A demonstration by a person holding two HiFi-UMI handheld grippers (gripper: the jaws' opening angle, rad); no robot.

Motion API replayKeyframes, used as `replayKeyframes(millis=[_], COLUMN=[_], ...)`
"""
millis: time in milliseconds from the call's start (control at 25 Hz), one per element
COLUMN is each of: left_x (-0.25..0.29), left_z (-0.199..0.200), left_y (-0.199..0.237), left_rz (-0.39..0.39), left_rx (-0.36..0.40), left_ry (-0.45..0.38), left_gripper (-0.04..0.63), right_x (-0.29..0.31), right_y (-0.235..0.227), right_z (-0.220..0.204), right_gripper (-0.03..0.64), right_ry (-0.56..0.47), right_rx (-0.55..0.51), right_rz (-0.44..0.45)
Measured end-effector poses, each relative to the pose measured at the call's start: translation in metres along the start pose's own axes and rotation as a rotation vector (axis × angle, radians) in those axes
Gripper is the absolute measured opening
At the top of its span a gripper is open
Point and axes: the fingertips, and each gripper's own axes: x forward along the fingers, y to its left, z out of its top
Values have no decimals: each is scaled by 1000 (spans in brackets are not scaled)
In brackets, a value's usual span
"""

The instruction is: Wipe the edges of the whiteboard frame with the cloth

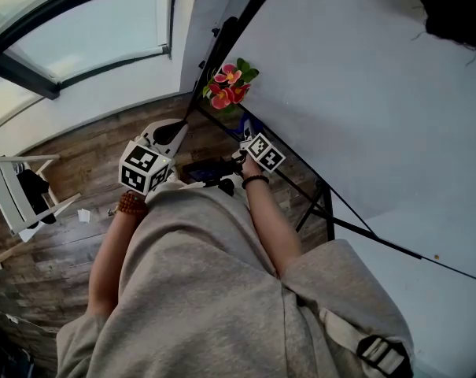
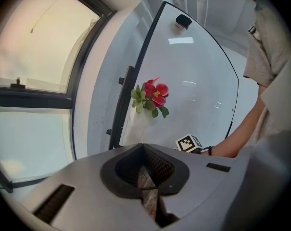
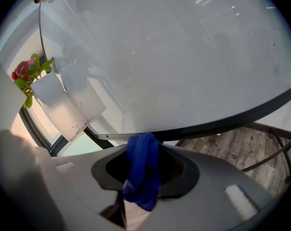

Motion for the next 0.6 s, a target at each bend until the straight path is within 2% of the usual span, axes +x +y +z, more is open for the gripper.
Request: replayKeyframes(millis=[600], left_x=[-30], left_z=[-3], left_y=[36], left_rz=[59], left_rx=[-32], left_ry=[-34], left_gripper=[9], right_x=[18], right_y=[41], right_z=[-8], right_gripper=[144], right_ry=[-5], right_rx=[-18], right_rz=[50])
